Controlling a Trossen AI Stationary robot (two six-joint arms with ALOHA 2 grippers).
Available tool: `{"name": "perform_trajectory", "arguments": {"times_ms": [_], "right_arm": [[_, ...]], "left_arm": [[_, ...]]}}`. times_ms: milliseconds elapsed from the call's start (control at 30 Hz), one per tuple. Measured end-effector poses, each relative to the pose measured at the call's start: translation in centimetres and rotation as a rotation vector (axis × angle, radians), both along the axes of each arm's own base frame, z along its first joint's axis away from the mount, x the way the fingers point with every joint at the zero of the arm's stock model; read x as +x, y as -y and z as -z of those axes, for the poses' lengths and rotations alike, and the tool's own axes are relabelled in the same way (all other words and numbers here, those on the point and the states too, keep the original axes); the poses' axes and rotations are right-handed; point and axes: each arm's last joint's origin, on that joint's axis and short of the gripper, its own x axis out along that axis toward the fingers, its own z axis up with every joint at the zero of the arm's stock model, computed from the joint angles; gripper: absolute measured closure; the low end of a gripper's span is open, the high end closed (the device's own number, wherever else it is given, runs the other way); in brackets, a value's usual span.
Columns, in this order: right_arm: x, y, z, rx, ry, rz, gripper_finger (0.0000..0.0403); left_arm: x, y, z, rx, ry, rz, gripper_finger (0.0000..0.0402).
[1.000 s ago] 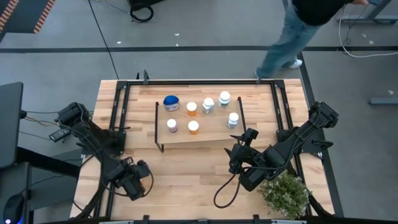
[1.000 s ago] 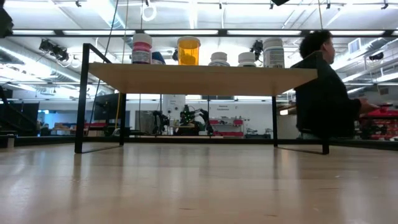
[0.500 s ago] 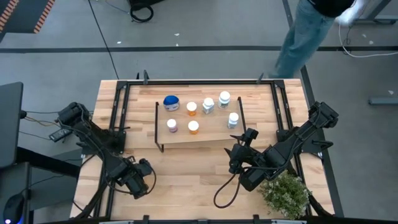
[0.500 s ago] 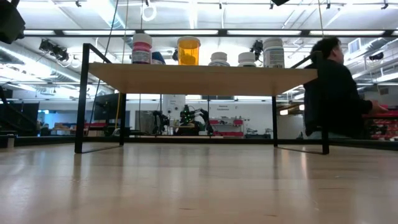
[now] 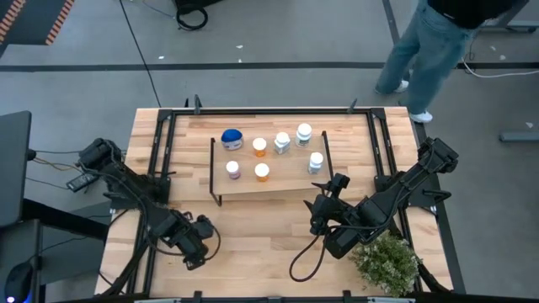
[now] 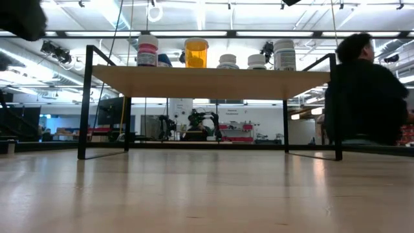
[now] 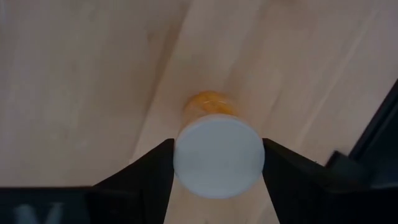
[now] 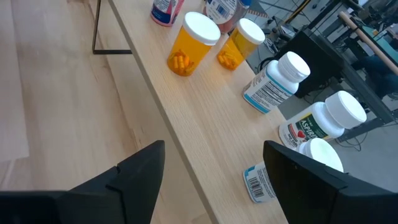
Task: Pick and place medicine bottles onto shelf by color
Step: Put the orange medicine bottle on the shelf
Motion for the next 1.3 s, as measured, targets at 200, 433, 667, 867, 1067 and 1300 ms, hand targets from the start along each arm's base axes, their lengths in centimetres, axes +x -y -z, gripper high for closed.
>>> {"name": "perform_trajectory", "arguments": {"times_ms": [200,433,667,867,1067,1300], "right_arm": [[0.0,0.0,0.0,0.0,0.0,0.0,0.0122],[0.0,0.0,0.0,-0.005,-0.006,-0.004,0.0122],[0.0,0.0,0.1,0.003,-0.024,-0.013,0.0122],[0.0,0.0,0.1,0.0,-0.029,-0.016,0.0122],[-0.1,-0.1,0.2,0.027,-0.049,-0.023,0.0122],[-0.7,-0.8,0.2,0.039,-0.068,-0.057,0.0122]], "left_arm": [[2.1,-2.2,-0.1,0.011,0.041,-0.007,0.0173],[5.3,-4.9,-0.5,-0.027,0.179,-0.04,0.0179],[7.3,-6.2,-1.1,-0.014,0.239,0.017,0.0177],[10.3,-5.1,-1.4,0.047,0.165,0.136,0.018],[13.6,-3.5,-1.5,0.105,0.071,0.225,0.0175],[16.9,-2.9,-1.1,0.159,0.042,0.312,0.0177]]}}
